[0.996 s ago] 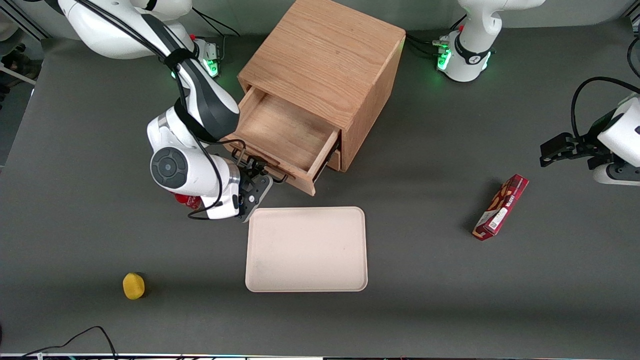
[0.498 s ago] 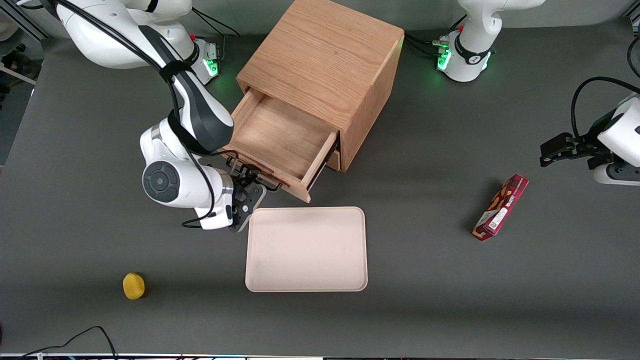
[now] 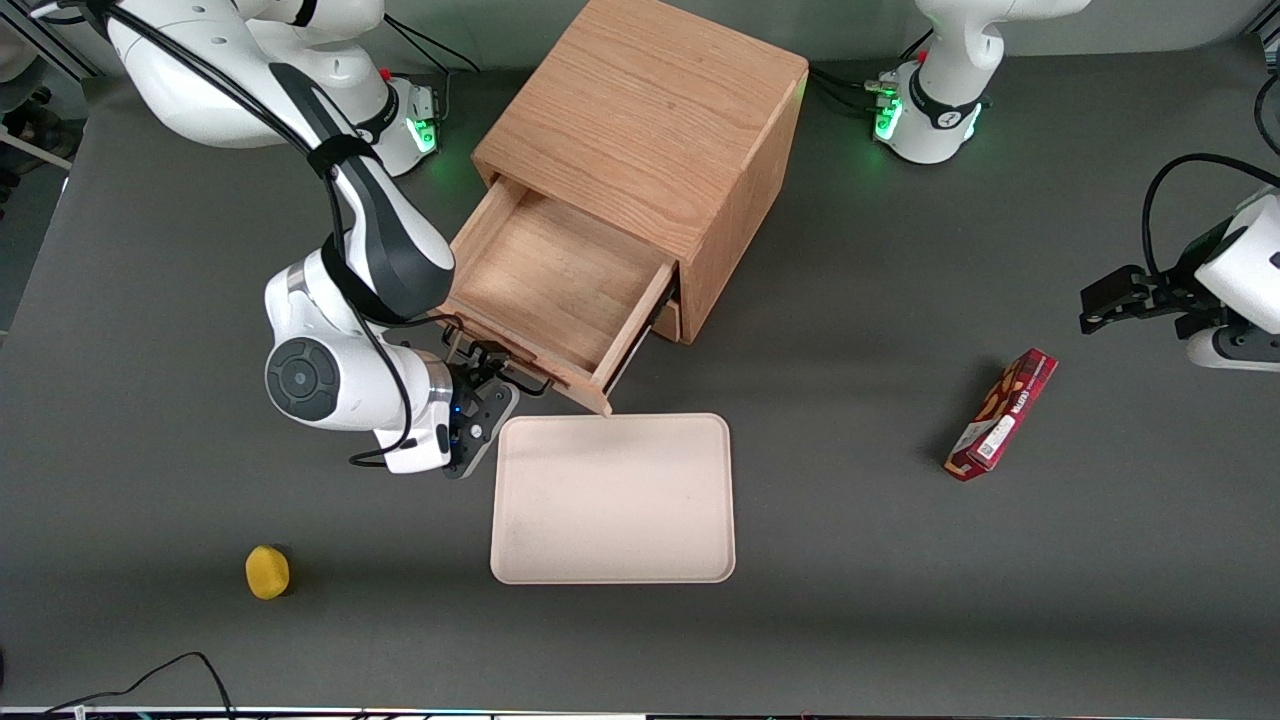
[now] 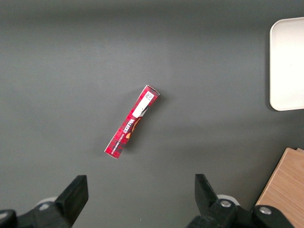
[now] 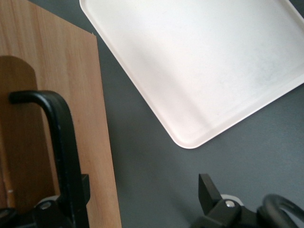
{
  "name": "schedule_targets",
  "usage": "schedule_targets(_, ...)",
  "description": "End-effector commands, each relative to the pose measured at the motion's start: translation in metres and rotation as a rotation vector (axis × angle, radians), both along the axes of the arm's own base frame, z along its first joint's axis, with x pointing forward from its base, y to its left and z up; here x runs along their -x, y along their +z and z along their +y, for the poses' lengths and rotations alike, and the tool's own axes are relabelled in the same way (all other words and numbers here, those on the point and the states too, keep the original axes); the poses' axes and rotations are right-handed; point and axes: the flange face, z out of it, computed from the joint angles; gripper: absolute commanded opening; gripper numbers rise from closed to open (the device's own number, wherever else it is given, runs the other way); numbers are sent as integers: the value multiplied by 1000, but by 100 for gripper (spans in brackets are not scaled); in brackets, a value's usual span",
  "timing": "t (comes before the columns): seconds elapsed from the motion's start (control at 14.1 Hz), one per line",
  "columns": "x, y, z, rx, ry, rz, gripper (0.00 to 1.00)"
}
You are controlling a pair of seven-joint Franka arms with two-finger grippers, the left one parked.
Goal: Open upper drawer
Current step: 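Pull the upper drawer outward from the cabinet with the right gripper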
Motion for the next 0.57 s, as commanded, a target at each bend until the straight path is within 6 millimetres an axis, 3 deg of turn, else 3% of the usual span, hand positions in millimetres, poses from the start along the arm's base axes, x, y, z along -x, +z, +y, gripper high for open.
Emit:
schedule_targets(0.0,-13,0,-12,34,37,0,100)
schedule_targets(0.5,-22,3,-24,42,33,-3,100)
